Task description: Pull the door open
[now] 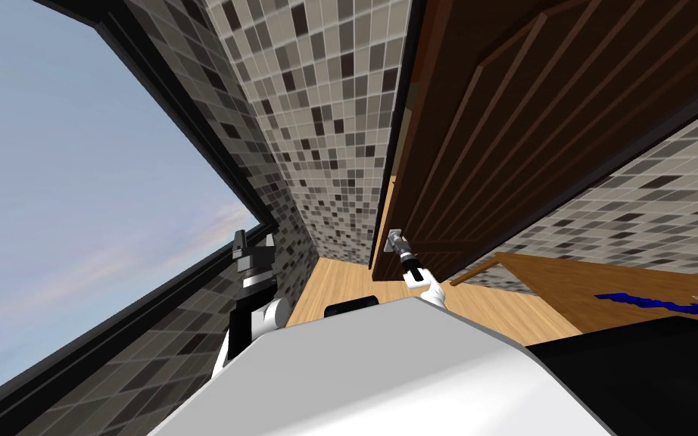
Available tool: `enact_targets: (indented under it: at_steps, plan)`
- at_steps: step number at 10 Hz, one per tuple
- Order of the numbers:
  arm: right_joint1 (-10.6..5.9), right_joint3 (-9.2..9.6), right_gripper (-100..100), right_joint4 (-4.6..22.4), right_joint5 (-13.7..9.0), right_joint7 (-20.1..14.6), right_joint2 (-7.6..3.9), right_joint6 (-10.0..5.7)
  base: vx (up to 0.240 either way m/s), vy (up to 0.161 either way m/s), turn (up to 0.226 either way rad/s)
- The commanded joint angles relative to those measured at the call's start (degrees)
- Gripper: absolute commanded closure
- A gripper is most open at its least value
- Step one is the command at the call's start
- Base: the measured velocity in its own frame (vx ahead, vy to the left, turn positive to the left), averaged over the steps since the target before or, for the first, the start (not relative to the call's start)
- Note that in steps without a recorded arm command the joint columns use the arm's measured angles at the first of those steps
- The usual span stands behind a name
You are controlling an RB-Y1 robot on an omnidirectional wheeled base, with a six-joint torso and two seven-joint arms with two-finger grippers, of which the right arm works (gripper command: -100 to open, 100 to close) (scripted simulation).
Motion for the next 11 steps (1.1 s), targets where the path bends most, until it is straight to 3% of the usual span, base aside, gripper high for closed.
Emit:
enact_targets:
  at_steps: [1,2,7,8,11]
  plan:
    - [0.0,0.0,-100,0.0,0.0,0.0,0.0,0.0,0.09,0.009,0.019]
    - [0.0,0.0,100,0.0,0.0,0.0,0.0,0.0,-0.011,-0.009,-0.047]
    - [0.0,0.0,100,0.0,0.0,0.0,0.0,0.0,-0.017,-0.004,0.005]
    - [0.91,0.5,100,-0.22,0.66,-1.72,-1.03,-0.87,-0.118,-0.04,0.12]
    - [1.9,1.18,100,-0.62,1.41,-3.82,-2.15,-2.06,-0.165,-0.047,0.079]
